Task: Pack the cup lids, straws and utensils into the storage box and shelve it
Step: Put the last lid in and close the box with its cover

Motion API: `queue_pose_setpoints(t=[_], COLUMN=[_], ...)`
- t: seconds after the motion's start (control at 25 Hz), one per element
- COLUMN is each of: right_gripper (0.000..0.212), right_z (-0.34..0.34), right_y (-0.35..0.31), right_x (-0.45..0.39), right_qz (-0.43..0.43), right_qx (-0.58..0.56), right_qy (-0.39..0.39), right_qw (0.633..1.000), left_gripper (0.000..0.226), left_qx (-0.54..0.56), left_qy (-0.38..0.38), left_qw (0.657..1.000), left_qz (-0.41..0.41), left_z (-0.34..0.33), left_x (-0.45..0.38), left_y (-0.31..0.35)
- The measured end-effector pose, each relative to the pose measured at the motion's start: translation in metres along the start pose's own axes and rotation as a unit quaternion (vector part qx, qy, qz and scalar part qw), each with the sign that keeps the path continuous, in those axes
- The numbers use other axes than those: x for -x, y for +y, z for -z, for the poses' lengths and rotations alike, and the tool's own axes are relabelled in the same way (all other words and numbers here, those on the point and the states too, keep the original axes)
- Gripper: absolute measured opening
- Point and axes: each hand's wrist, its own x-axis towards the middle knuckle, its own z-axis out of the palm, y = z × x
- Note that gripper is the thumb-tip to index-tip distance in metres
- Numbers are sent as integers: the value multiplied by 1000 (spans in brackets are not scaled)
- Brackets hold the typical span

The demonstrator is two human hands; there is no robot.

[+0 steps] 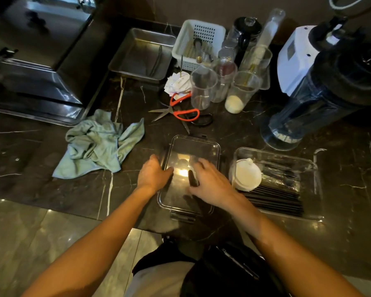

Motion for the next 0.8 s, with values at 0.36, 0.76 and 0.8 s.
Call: queue_pose_setpoints(t=[0.36, 0.76, 0.8], right_gripper=[90, 93, 94], right_z=[-33, -40, -39], right_y=[-1, -1, -1], right_x=[9, 25, 27], right_qz=[-29, -27, -19], right_qx=[51, 27, 21], right_qy=[-49, -56, -65], right_qw=[997, 998, 997], left_gripper=[43, 35, 32], left_qx=[-72, -40, 0], left_qy=[21, -85, -95], left_qw=[997, 996, 995], left_qz=[-17, 0, -8], left_z=[10, 18, 21], left_x=[-1, 4, 7], left_y=[-20, -28, -26])
